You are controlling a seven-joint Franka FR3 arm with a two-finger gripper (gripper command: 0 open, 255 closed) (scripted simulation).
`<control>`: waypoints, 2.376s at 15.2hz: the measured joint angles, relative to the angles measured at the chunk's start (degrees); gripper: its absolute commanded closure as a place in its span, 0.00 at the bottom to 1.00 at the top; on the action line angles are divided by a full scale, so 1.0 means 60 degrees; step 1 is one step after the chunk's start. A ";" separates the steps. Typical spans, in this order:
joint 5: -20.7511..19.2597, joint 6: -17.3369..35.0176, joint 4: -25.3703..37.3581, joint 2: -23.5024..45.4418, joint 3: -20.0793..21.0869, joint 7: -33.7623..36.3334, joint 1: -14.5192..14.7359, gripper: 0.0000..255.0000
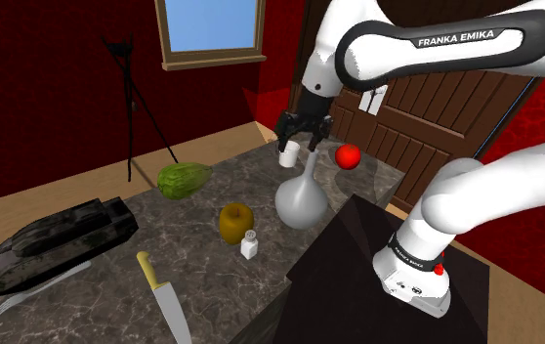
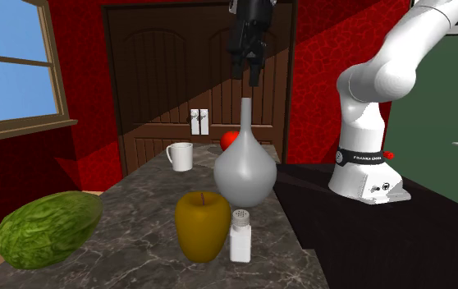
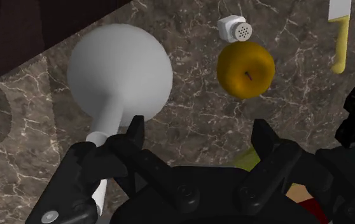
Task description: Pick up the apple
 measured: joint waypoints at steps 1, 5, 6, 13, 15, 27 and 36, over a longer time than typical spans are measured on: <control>0.0199 0.0339 -0.0157 0.0171 0.0284 0.0520 -0.0045 0.00; 0.0763 0.1488 -0.0238 0.1152 0.1325 0.2558 -0.0417 0.00; 0.0889 0.1765 -0.0223 0.1407 0.1611 0.3099 -0.0498 0.00; 0.0444 0.4151 0.0581 0.4426 0.3655 0.7242 -0.1780 0.00; -0.0186 0.4800 0.0817 0.5366 0.4121 0.8676 -0.2159 0.00; -0.2193 0.6392 0.0824 0.7299 0.4229 1.0697 -0.2325 1.00; -0.2078 0.6319 0.0828 0.7206 0.4265 1.0623 -0.2343 1.00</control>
